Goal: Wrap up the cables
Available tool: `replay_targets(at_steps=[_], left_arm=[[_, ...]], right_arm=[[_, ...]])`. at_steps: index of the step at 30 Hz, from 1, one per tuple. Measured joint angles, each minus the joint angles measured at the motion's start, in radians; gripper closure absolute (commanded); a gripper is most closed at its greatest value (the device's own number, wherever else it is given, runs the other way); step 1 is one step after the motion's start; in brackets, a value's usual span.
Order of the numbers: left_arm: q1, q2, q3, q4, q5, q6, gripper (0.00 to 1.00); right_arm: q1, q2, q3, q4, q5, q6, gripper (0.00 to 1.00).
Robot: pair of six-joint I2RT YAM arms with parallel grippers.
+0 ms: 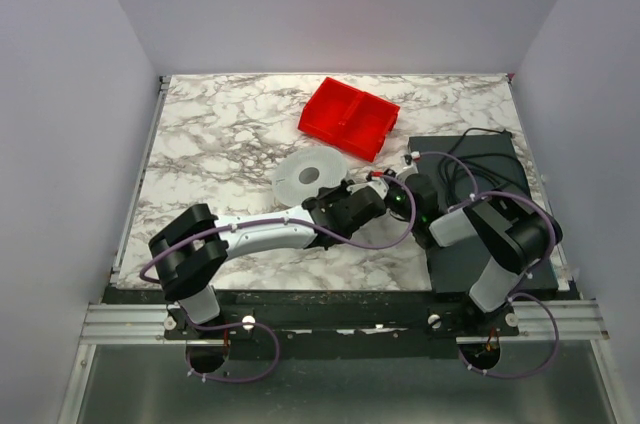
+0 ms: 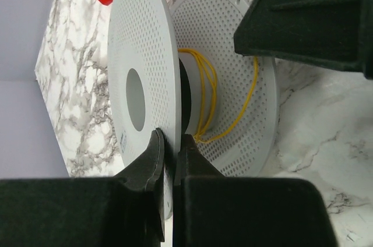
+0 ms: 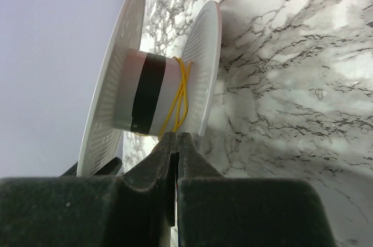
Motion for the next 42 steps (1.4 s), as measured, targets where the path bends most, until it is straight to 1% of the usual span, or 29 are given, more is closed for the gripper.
replay_targets(at_steps=[4, 7, 9, 13, 16, 18, 22, 24, 27, 30, 36, 42], left_arm=[[-0.001, 0.008, 0.009, -0.03, 0.026, -0.026, 1.0], [-0.001, 0.018, 0.022, -0.051, 0.042, -0.04, 0.95], [-0.001, 0.029, 0.034, -0.065, 0.055, -0.049, 0.9], [-0.003, 0.046, 0.039, -0.077, 0.114, -0.071, 0.72], [-0.004, 0.065, 0.042, -0.09, 0.177, -0.103, 0.65], [0.001, 0.077, 0.044, -0.087, 0.232, -0.131, 0.64], [0.016, 0.07, 0.05, -0.089, 0.275, -0.177, 0.62], [0.021, 0.066, 0.051, -0.089, 0.287, -0.189, 0.6], [0.024, 0.062, 0.052, -0.09, 0.303, -0.209, 0.56], [0.028, 0.056, 0.051, -0.089, 0.32, -0.22, 0.54], [0.039, 0.042, 0.048, -0.089, 0.359, -0.229, 0.52], [0.051, 0.024, 0.041, -0.087, 0.4, -0.23, 0.51]], right_arm=[[-0.009, 0.049, 0.008, 0.029, -0.021, 0.021, 0.99], [-0.015, 0.079, 0.026, 0.035, -0.032, 0.029, 0.99], [-0.015, 0.089, 0.037, 0.034, -0.035, 0.032, 0.99], [-0.015, 0.093, 0.063, 0.026, -0.04, 0.032, 0.99], [-0.015, 0.105, 0.084, -0.001, -0.041, 0.021, 0.99], [-0.02, 0.129, 0.084, -0.042, -0.041, 0.019, 0.99], [-0.023, 0.161, 0.1, -0.047, -0.046, 0.022, 0.99], [-0.023, 0.17, 0.114, -0.049, -0.049, 0.021, 0.98], [-0.024, 0.192, 0.128, -0.049, -0.054, 0.021, 0.92], [-0.025, 0.203, 0.137, -0.052, -0.056, 0.021, 0.8], [-0.039, 0.203, 0.147, -0.089, -0.057, 0.016, 0.61], [-0.067, 0.184, 0.171, -0.118, -0.058, 0.013, 0.53]])
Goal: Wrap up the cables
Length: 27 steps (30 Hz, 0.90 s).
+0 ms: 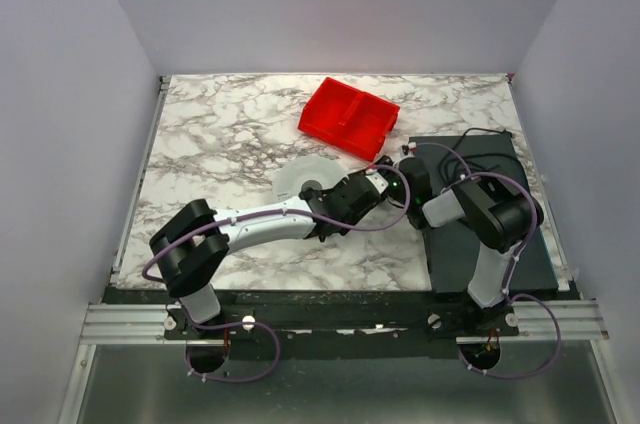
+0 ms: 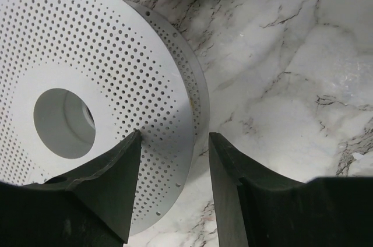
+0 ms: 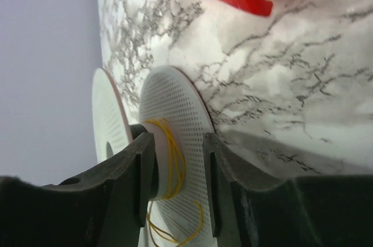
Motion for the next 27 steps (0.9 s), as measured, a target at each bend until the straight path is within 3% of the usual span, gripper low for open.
replay_targets(at_steps=[10, 13, 18, 21, 22, 27], left_arm=[[0.031, -0.033, -0.009, 0.004, 0.097, 0.0, 0.38], [0.042, -0.043, -0.003, -0.011, 0.143, -0.002, 0.28], [0.069, -0.06, 0.025, -0.064, 0.237, -0.014, 0.02], [0.093, -0.091, 0.05, -0.095, 0.268, -0.02, 0.01], [0.103, -0.103, 0.061, -0.101, 0.275, -0.021, 0.02], [0.163, -0.201, 0.104, -0.104, 0.291, -0.055, 0.01]], right_arm=[[-0.037, -0.114, 0.102, -0.145, -0.008, -0.028, 0.4], [-0.037, -0.151, 0.142, -0.214, -0.008, -0.047, 0.35], [-0.037, -0.202, 0.185, -0.323, 0.007, -0.082, 0.22], [-0.037, -0.225, 0.214, -0.396, 0.018, -0.102, 0.2], [-0.037, -0.23, 0.225, -0.418, 0.023, -0.11, 0.12], [-0.038, -0.277, 0.282, -0.542, 0.066, -0.155, 0.0]])
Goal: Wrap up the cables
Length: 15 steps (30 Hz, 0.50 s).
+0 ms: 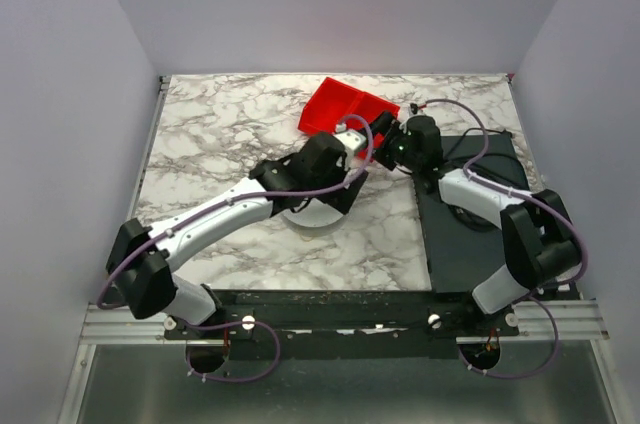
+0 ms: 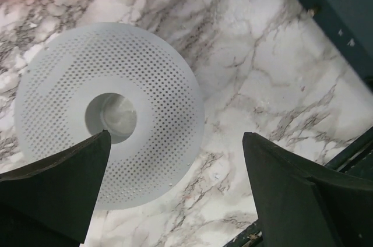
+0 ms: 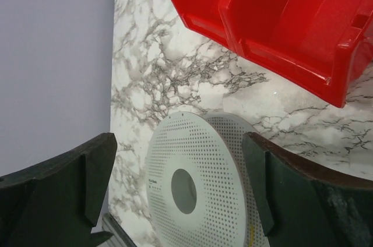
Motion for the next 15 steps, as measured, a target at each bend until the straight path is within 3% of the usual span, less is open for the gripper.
replay_targets(at_steps=[9, 15], left_arm=[[0.13, -0.302, -0.036, 0.01, -0.005, -0.198, 0.01], [0.153, -0.391, -0.036, -0.042, -0.053, -0.281, 0.01]], right_arm=[[-0.001, -0.251, 0.068, -0.253, 0.069, -0.106, 0.0], [-0.001, -0.422, 0.059, -0.349, 0.079, -0.151, 0.0]])
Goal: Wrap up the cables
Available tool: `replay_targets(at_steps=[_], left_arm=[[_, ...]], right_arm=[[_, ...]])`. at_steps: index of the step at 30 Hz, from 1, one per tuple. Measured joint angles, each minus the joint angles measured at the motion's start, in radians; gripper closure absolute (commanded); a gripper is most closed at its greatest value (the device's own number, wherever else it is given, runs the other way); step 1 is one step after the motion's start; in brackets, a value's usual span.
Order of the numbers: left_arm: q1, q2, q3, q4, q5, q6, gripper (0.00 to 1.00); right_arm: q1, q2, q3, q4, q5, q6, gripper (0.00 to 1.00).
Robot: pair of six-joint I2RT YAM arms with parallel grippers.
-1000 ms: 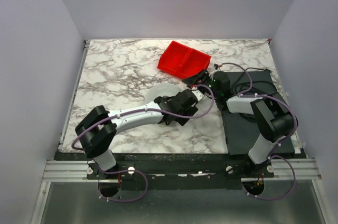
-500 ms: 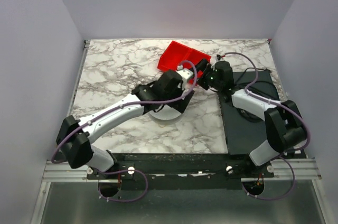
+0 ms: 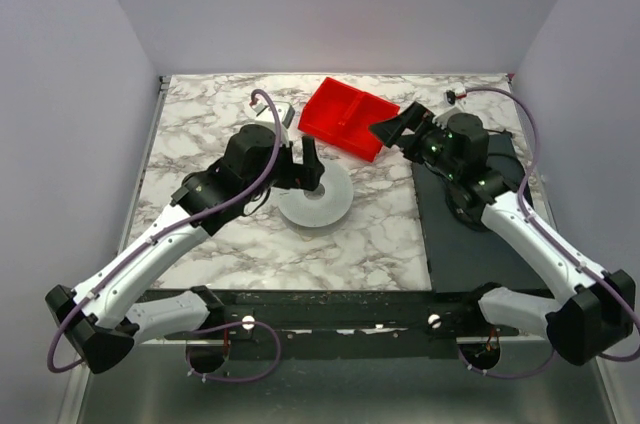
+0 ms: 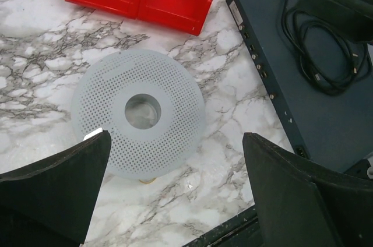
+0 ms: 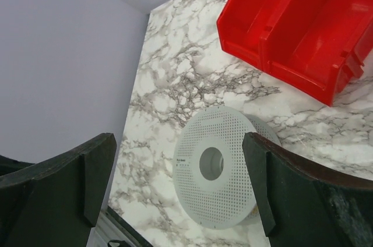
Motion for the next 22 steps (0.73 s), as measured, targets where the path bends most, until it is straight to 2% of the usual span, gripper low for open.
replay_targets(at_steps=[4, 10, 22], left_arm=[[0.016, -0.059, -0.053, -0.005, -0.01, -0.03, 0.01], [0.049, -0.14, -0.124, -0.003, -0.01, -0.055, 0.01], [0.058, -0.143, -0.129, -0.004, -0.011, -0.066, 0.01]], right_arm=[[0.0, -0.084, -0.025, -0.062, 0.029, -0.024, 0.0], [0.0, -0.108, -0.027, -0.126, 0.056, -0.06, 0.0], [0.0, -0.109, -0.032, -0.168, 0.076, -0.09, 0.0]])
